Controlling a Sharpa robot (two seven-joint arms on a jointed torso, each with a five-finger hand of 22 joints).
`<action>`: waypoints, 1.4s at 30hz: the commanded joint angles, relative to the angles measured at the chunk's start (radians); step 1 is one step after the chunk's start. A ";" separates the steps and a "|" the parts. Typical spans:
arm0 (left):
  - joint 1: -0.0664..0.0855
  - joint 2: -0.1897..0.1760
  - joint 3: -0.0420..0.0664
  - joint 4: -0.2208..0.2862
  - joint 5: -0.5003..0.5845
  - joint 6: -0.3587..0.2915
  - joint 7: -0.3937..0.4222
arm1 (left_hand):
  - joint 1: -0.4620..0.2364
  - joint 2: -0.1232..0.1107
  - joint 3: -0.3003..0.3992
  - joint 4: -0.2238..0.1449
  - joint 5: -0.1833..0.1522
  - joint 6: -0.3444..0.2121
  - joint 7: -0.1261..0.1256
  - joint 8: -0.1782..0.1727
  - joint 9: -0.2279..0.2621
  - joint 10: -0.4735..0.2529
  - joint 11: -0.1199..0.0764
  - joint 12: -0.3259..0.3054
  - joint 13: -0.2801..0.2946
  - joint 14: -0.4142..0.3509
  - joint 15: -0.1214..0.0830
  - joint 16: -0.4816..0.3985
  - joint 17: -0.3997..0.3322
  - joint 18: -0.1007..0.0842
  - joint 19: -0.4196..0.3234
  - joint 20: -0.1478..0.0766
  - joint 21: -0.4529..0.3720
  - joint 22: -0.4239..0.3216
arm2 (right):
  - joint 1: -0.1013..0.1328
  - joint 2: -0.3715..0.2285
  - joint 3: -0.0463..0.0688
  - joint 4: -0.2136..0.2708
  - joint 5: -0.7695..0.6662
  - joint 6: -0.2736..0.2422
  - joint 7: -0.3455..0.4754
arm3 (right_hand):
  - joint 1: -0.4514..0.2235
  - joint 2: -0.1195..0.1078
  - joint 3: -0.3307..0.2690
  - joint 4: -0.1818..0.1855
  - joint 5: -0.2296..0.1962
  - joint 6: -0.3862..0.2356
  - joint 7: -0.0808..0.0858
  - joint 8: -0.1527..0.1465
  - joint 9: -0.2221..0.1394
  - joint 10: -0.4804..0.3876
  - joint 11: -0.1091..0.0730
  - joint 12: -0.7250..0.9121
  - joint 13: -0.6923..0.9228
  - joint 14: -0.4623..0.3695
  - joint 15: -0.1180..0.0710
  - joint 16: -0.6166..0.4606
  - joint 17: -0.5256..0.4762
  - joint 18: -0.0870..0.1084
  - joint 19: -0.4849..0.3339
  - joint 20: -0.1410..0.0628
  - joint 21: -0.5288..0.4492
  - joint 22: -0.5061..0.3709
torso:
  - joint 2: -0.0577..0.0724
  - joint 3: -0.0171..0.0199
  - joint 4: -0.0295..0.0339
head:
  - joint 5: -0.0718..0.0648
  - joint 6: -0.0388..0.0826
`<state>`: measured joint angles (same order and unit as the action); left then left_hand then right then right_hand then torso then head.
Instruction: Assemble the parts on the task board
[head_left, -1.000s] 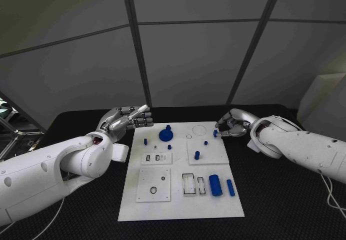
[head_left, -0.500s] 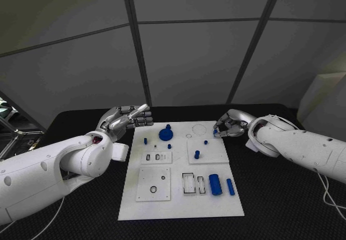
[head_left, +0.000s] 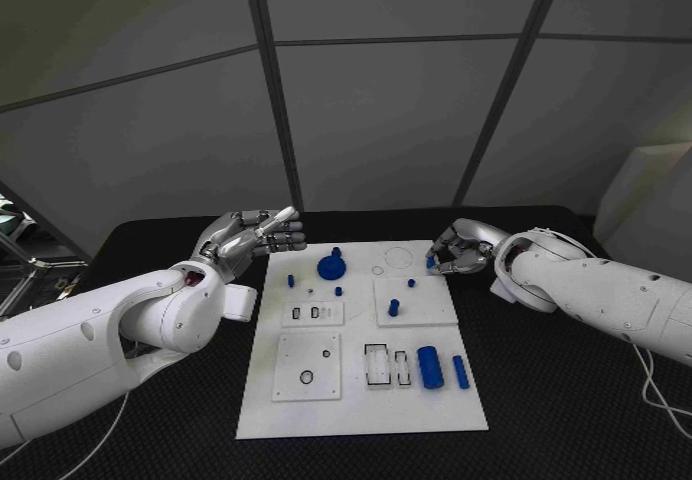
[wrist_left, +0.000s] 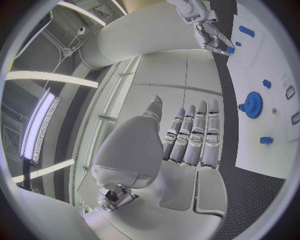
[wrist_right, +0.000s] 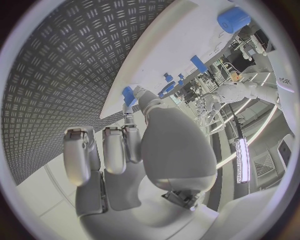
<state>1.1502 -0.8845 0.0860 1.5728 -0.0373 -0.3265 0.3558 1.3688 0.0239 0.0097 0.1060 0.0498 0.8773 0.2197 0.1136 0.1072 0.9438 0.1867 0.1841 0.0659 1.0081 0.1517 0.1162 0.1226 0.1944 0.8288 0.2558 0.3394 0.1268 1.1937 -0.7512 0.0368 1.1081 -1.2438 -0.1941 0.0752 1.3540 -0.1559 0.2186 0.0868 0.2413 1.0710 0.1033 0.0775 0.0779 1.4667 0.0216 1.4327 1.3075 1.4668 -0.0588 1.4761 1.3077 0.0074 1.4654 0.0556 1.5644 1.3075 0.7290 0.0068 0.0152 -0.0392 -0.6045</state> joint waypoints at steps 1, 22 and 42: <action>0.001 0.000 0.001 -0.001 -0.004 0.010 0.003 | 0.000 0.008 0.000 -0.004 0.003 0.002 0.005 -0.007 0.000 -0.001 -0.003 -0.004 0.001 -0.001 -0.001 -0.006 0.001 -0.014 -0.005 0.000 -0.007 -0.002 | 0.002 0.002 0.001 -0.002 -0.013 0.010 -0.002 | 0.000 0.010 0.007 0.000 -0.002 0.005 0.001 0.003 0.001 0.018 0.003 0.003 0.111 0.064 0.003 0.004 0.071 -0.007 0.105 0.002 0.006 0.263 | 0.000 0.0002 -0.0004 | 0.000 -0.001; 0.001 -0.001 0.001 -0.002 -0.004 0.010 0.002 | 0.002 0.010 -0.001 -0.007 0.003 0.002 0.006 -0.008 0.000 0.000 -0.003 -0.005 0.000 0.000 -0.001 -0.008 0.002 -0.014 -0.005 0.000 -0.007 -0.002 | 0.001 0.011 0.001 -0.010 -0.014 -0.001 -0.012 | -0.009 0.047 0.027 0.001 -0.003 0.058 -0.013 0.013 0.005 0.024 -0.008 0.013 0.121 0.067 -0.006 0.013 0.089 -0.007 0.105 -0.004 0.006 0.263 | -0.001 0.0004 0.0004 | -0.001 -0.004; 0.001 -0.006 0.001 0.000 -0.004 0.009 0.001 | 0.002 0.010 -0.001 -0.007 0.003 0.002 0.006 -0.008 0.000 0.000 -0.003 -0.005 0.000 0.000 -0.001 -0.008 0.002 -0.014 -0.005 0.000 -0.007 -0.002 | 0.001 -0.040 0.020 0.136 0.007 -0.143 -0.034 | 0.001 0.088 0.050 -0.022 0.001 0.106 -0.035 0.022 0.017 0.029 -0.030 0.020 0.130 0.069 -0.020 0.017 0.097 -0.007 0.105 -0.019 0.006 0.263 | -0.005 -0.0020 0.0005 | 0.000 -0.006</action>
<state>1.1501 -0.8899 0.0860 1.5707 -0.0374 -0.3265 0.3544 1.3688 0.0239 0.0097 0.1060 0.0498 0.8773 0.2197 0.1084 0.1072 0.9438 0.1866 0.1841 0.0659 1.0081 0.1517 0.1123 0.1236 0.1943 0.8288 0.2558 0.3394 0.1254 1.1908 -0.7897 0.0515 1.2225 -1.2498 -0.2767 0.0528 1.3529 -0.0805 0.2658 0.0673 0.2381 1.1565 0.0883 0.0996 0.0860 1.4666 -0.0002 1.4472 1.3075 1.4649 -0.0716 1.4871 1.3075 0.0075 1.4635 0.0424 1.5644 1.3074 0.7259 0.0069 0.0147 -0.0381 -0.6108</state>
